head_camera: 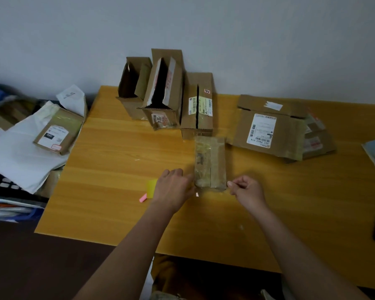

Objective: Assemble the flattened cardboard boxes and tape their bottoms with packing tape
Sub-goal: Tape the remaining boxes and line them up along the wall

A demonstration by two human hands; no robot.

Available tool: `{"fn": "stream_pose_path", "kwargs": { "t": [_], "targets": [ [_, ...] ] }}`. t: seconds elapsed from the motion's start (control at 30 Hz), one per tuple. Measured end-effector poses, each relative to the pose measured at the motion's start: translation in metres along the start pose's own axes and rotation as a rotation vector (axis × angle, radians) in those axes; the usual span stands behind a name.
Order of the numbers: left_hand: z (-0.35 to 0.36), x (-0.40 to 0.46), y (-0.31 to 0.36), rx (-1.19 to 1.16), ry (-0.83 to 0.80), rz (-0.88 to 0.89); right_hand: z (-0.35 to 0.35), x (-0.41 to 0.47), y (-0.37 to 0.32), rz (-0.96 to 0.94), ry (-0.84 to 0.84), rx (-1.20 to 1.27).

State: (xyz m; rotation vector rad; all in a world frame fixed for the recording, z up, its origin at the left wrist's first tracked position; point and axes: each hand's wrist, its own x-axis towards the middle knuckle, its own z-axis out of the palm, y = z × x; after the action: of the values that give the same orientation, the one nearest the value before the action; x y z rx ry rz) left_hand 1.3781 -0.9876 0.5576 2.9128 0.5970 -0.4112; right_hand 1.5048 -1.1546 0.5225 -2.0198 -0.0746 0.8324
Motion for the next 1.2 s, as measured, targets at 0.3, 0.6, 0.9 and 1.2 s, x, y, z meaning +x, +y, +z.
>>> {"fn": "stream_pose_path", "kwargs": {
  "t": [0.3,0.6,0.9,1.2],
  "targets": [
    [0.014,0.011,-0.006,-0.117,0.091,-0.011,-0.001,0.017,-0.001,0.214,-0.073,0.103],
    [0.012,0.022,-0.002,-0.258,0.083,-0.143,-0.004,0.018,-0.004,0.187,0.028,0.002],
    [0.009,0.023,0.005,-0.271,0.103,-0.250,0.014,-0.003,-0.018,-0.152,0.086,-0.304],
    [0.019,0.016,0.005,-0.327,0.067,-0.192,0.017,0.005,-0.019,-0.242,0.062,-0.177]
  ]
}}
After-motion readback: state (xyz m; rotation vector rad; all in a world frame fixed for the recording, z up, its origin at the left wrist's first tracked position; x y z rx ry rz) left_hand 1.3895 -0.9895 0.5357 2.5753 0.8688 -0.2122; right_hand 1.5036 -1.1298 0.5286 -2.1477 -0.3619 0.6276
